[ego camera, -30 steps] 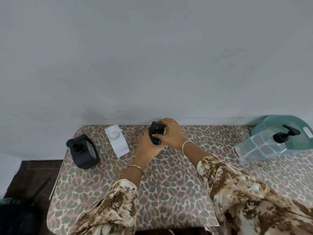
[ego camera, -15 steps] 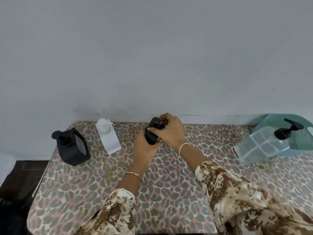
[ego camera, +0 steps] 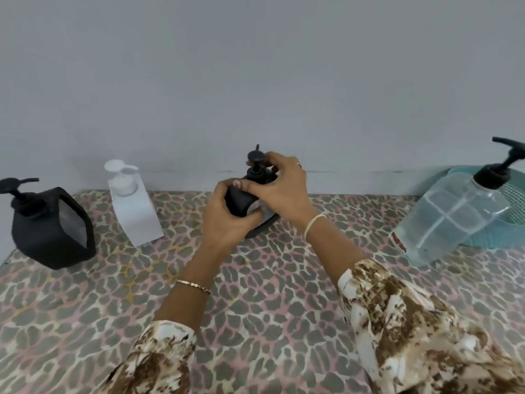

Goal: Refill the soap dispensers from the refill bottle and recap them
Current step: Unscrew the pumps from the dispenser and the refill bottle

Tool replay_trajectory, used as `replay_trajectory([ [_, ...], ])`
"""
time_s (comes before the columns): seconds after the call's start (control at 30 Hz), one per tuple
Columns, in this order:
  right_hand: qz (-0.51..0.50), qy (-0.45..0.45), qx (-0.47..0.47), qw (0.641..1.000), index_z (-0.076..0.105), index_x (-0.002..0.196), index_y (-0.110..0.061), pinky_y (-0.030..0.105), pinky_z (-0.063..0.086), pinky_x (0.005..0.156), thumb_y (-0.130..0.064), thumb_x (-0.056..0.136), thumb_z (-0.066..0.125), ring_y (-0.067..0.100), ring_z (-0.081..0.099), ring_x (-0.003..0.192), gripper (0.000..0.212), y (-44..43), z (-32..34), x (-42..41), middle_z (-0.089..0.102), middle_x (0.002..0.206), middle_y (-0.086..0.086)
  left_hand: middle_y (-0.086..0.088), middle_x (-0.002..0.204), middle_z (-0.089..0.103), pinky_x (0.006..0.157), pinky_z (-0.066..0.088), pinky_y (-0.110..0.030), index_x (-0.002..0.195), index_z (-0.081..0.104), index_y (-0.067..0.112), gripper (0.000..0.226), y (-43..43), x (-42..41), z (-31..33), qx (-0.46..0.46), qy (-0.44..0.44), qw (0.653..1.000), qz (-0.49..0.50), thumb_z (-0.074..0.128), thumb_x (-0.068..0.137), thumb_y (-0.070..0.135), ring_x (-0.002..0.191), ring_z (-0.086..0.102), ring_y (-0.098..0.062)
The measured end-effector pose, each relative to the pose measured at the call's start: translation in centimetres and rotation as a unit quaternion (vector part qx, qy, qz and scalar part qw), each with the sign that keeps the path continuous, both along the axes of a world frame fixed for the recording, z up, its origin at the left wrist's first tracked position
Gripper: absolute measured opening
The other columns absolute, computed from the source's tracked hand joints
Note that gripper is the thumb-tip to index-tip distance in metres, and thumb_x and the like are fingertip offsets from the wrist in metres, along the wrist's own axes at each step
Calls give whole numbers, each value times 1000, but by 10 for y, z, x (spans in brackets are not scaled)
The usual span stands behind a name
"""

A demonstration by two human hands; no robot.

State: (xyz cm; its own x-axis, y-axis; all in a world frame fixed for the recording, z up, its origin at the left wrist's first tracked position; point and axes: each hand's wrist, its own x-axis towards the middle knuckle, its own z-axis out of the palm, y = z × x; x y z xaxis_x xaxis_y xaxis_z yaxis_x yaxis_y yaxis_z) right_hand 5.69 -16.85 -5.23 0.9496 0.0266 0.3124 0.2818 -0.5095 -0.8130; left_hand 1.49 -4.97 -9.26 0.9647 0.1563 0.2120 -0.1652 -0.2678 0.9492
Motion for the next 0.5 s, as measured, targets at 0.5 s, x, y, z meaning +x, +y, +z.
replay_trajectory([
  [0.5, -33, 2, 147, 989, 57, 93, -14, 21, 49, 80, -26, 67, 87, 11, 55, 94, 41, -81, -21, -74, 58, 93, -7, -1, 104, 65, 78, 55, -22, 112, 56, 24, 54, -47, -40, -14, 7, -21, 989, -143, 77, 65, 7, 92, 65, -8],
])
